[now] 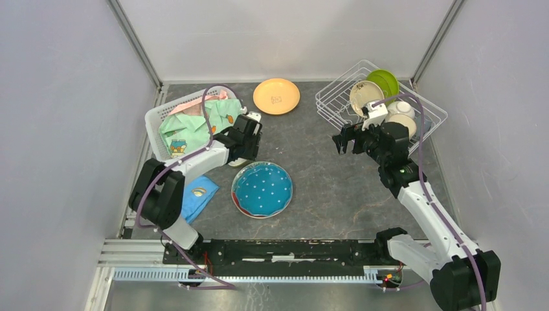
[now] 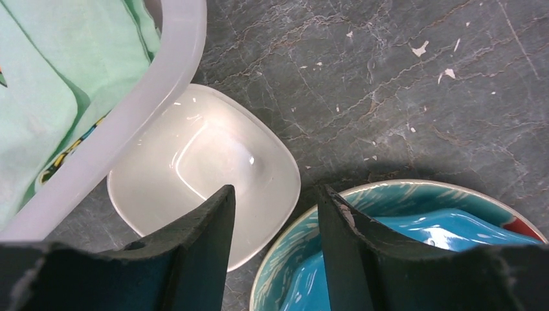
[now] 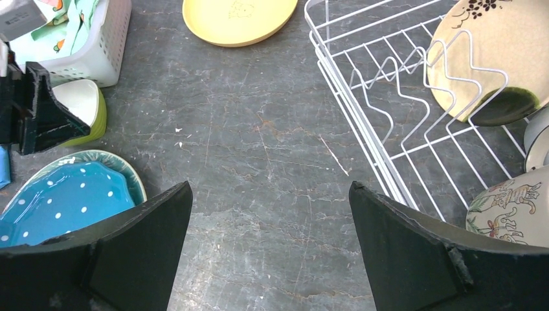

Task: Load the mixed dishes into the dish rack
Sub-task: Pick up the bowl from the center of the board.

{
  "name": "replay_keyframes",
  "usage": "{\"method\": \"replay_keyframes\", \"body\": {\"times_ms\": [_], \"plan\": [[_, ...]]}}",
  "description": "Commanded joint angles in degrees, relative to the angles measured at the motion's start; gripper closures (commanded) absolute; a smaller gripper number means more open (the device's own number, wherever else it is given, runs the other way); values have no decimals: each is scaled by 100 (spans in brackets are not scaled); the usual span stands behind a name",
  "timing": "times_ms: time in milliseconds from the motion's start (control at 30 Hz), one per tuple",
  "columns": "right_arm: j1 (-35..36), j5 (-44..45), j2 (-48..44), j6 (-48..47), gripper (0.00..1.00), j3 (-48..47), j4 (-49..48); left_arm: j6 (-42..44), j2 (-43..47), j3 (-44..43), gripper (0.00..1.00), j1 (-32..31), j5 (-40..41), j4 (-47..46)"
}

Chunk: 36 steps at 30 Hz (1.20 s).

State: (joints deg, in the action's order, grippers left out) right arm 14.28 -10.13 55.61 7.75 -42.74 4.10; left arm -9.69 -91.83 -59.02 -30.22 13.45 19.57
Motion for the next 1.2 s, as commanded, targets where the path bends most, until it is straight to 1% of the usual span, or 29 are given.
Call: {"method": "replay_keyframes", "body": {"times_ms": [0,100,233,400,467,500,633,733,933,1033,1100,1167], "plan": [[34,-83,-128,-17,2,47,-226,389,-238,-267,45,33,54,-197],[35,-103,-153,-11,2,77,-229,408,-444,-296,50,33,14,-216],[32,-120,-186,34,2,155,-302,437,-568,-434,61,36,-126,-178],[42,-173,-191,147,2,289,-366,460,-537,-707,87,32,-414,101],[39,-213,-178,216,2,348,-552,439,-458,-792,95,33,-534,177],[39,-217,-167,254,2,363,-572,413,-399,-827,98,33,-601,198],[35,-196,-128,311,2,319,-630,294,-90,-944,98,33,-977,214],[34,-506,-129,411,2,394,-1014,125,236,-1036,98,31,-1291,199],[44,-1955,-52,1013,2,977,-3088,-414,928,-1093,98,33,-2542,-145],[145,-2430,-34,1286,2,1331,-4261,-844,1288,-1067,98,33,-3320,-463],[299,-2621,-4,942,2,1477,-4672,-1225,1525,-1000,98,33,-3767,-741],[521,-2708,6,197,2,1540,-4689,-1593,1771,-900,98,33,-4210,-1079]]}}
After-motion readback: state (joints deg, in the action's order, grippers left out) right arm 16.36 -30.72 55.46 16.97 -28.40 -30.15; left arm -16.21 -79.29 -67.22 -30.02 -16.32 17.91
